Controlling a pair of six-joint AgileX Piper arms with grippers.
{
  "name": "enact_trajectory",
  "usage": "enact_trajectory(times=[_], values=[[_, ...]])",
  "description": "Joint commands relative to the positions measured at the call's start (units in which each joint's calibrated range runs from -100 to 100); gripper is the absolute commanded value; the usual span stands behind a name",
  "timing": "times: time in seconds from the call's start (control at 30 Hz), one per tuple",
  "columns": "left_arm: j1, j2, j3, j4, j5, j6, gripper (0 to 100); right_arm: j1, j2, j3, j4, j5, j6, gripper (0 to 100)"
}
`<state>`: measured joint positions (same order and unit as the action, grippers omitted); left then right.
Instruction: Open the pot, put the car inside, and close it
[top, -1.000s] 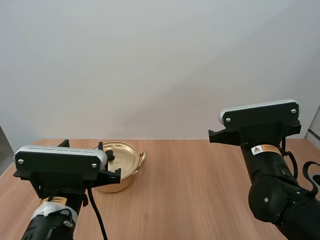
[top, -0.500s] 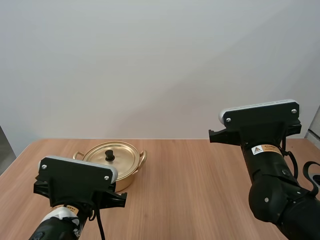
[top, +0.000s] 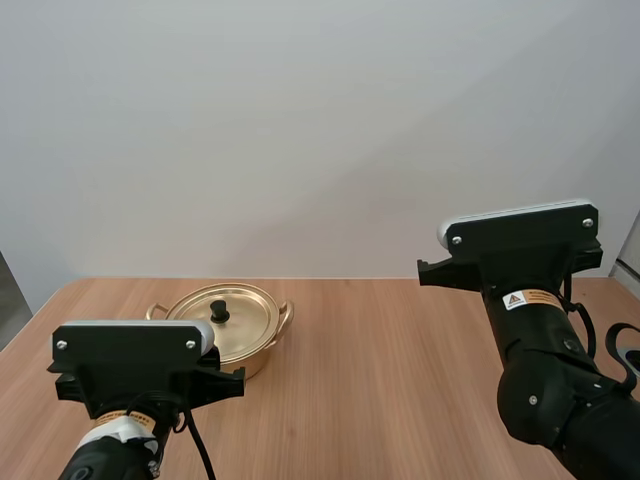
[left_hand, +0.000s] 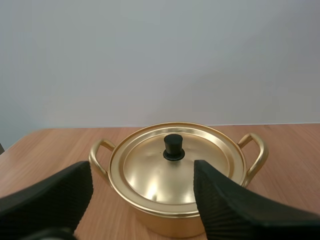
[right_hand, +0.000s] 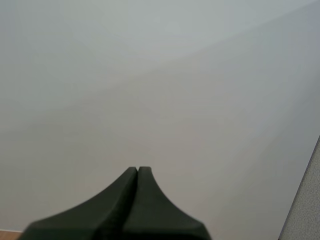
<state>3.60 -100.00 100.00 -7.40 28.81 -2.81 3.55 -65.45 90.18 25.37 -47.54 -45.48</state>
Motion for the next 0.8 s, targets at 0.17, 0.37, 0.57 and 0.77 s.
enact_trajectory(times=[0.17, 0.37, 0.57, 0.77], values=[[0.01, 0.0, 0.0, -0.1, 0.1, 0.0, 88, 0.0, 0.0, 0.0, 0.1, 0.0, 0.1, 0], [0.01, 0.0, 0.0, -0.1, -0.1, 0.0, 88, 0.0, 0.0, 0.0, 0.1, 0.0, 0.1, 0], [0.01, 0.0, 0.0, 3.7, -0.5, 0.2, 88, 0.0, 0.0, 0.0, 0.1, 0.0, 0.1, 0], [0.01, 0.0, 0.0, 3.4, 0.5, -2.4, 46, 0.0, 0.0, 0.0, 0.1, 0.0, 0.1, 0]])
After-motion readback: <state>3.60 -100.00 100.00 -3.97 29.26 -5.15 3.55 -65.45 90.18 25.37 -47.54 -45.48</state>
